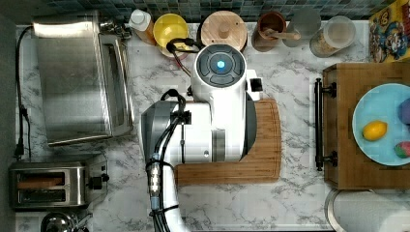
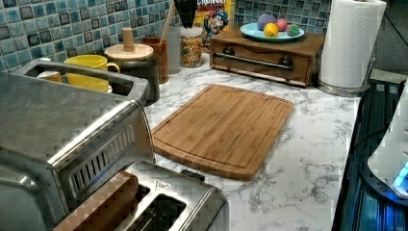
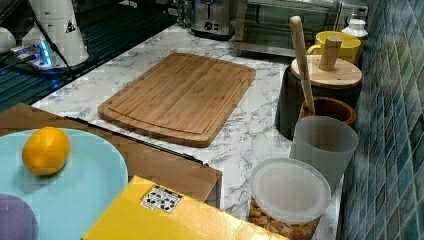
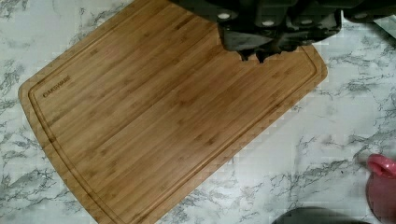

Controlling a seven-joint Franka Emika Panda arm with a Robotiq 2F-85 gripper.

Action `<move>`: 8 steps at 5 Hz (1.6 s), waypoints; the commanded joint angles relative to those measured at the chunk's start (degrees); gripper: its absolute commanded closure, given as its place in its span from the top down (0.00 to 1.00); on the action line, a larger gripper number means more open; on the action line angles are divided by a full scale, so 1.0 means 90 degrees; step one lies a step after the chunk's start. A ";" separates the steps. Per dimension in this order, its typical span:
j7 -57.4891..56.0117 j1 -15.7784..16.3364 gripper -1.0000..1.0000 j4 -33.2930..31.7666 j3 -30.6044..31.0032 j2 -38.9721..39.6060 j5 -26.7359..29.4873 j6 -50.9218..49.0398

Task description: Turn on the toaster.

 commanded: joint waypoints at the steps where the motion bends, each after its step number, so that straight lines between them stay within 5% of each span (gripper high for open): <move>1: -0.0431 0.0126 0.00 -0.0465 0.0146 -0.0338 0.0159 0.0457; 3: -0.1497 0.0541 0.00 -0.0713 0.0480 -0.0541 0.0384 0.0786; 8: -0.3559 0.0795 0.00 -0.1591 0.1186 -0.1177 0.1614 0.1028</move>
